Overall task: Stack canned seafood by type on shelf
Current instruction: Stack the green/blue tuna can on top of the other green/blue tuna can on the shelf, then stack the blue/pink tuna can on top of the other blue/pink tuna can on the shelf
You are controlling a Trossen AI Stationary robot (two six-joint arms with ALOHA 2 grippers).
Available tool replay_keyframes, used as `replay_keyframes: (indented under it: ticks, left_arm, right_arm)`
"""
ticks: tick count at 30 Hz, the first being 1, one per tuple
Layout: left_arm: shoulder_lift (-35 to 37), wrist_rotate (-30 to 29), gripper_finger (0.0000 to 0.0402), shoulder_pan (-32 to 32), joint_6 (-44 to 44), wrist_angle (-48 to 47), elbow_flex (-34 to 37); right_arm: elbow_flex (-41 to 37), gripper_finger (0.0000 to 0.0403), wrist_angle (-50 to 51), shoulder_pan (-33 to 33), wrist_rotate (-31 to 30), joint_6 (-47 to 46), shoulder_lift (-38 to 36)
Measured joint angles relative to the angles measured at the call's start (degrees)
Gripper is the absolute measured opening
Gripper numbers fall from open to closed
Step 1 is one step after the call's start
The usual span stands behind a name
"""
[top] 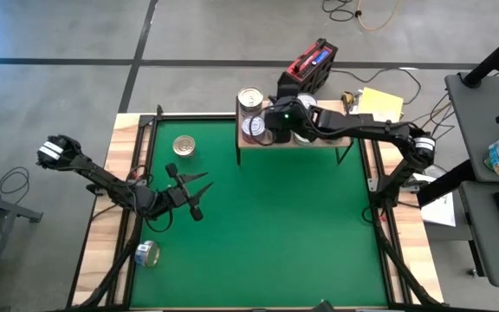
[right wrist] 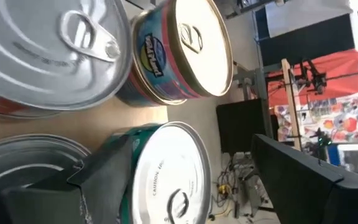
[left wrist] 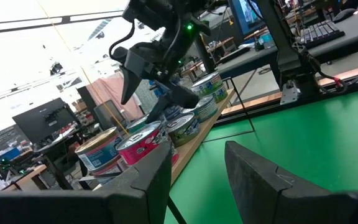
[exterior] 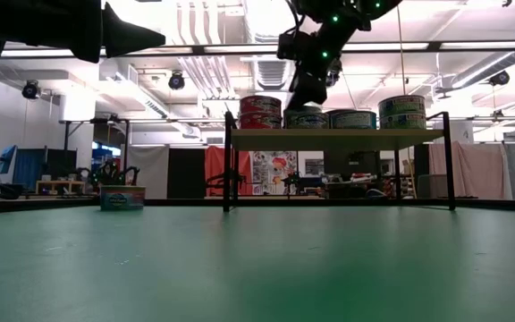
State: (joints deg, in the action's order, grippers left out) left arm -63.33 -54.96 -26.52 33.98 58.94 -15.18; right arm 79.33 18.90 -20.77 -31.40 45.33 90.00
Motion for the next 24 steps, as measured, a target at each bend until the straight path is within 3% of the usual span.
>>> replay_keyframes:
  ticks: [8,17,24]
  left_arm:
    - [0.0,0.0,0.0134,0.0,0.0,0.0,0.0]
    - [0.0,0.0,0.0134,0.0,0.0,0.0,0.0]
    - [0.0,0.0,0.0134,0.0,-0.1,0.0,0.0]
  right_arm:
    - [0.0,0.0312,-1.1,0.1,0.6,-0.8,-0.8]
    - [0.0,0.0294,1.6,0.1,7.5,-10.3,-6.8]
    - [0.0,0.0225,9.3,0.2,11.9,-24.5,-12.1]
